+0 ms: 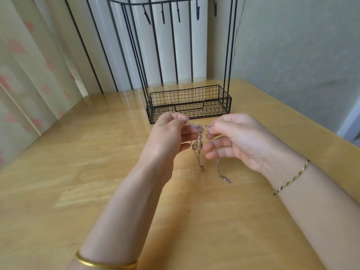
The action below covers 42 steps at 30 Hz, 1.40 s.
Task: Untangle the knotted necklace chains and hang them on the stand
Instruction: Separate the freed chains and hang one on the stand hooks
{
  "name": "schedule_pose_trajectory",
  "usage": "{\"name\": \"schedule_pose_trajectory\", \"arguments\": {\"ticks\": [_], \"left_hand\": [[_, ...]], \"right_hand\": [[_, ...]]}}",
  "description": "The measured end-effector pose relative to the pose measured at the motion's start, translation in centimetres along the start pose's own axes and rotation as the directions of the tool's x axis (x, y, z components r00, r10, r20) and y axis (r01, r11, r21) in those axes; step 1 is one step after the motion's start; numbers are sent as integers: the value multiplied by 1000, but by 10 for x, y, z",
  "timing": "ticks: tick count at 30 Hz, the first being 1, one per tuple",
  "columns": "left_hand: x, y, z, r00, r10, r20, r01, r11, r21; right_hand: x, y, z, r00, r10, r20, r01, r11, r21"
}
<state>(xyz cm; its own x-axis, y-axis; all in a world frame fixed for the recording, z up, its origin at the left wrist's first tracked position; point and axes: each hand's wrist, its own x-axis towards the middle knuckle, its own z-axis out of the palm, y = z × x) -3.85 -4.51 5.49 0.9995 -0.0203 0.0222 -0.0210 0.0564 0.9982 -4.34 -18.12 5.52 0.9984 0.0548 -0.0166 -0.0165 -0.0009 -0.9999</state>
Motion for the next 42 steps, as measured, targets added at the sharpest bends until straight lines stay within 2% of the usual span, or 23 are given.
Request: {"name": "schedule_pose_trajectory", "arguments": {"ticks": [4,12,16,19,21,22,24,26,29,32,34,36,40,42], "left_hand": [[2,-1,0,999,-51,-1,51,999,-17],[1,0,1,975,-184,122,207,954,-216],[1,3,-2,954,-214,210,261,938,-230],[1,-2,-3,977,-130,168,139,989,-46],[2,-6,-4,998,-12,60,0,981,195],[2,-8,-4,996,85,12,-84,938,336],[2,-10,-4,951,308,-39,-219,756,616],[0,-11,-5,888,456,-55,-239,561,792],[0,-14,-7,833,547,-79,-209,444,872],[5,-16,-10,818,569,-88,-159,370,915],[8,-15,-15,837,537,-103,-156,414,897],[11,-15,-17,883,451,-132,-165,559,813],[12,-13,-19,967,172,-188,-79,904,419],[13,-12,-19,979,49,-199,0,971,238]], "right_hand": [[-1,0,2,1000,-2,-2,2,1000,-27],[0,1,3,1000,13,-24,-13,1000,-6],[3,2,2,999,42,-32,-37,988,150],[5,4,2,999,34,-42,-23,971,238],[6,6,1,996,-10,-88,22,990,142],[6,8,2,993,-43,-110,51,997,66],[5,9,3,985,-117,-129,111,992,-54],[4,9,5,976,-169,-136,155,982,-107],[2,9,6,962,-229,-149,203,964,-175],[3,9,5,945,-254,-204,216,957,-191],[5,8,1,957,-176,-230,163,984,-73],[8,7,-2,974,-59,-218,84,991,107],[12,7,-7,976,64,-206,9,941,338],[13,8,-7,975,91,-203,3,906,423]]}}
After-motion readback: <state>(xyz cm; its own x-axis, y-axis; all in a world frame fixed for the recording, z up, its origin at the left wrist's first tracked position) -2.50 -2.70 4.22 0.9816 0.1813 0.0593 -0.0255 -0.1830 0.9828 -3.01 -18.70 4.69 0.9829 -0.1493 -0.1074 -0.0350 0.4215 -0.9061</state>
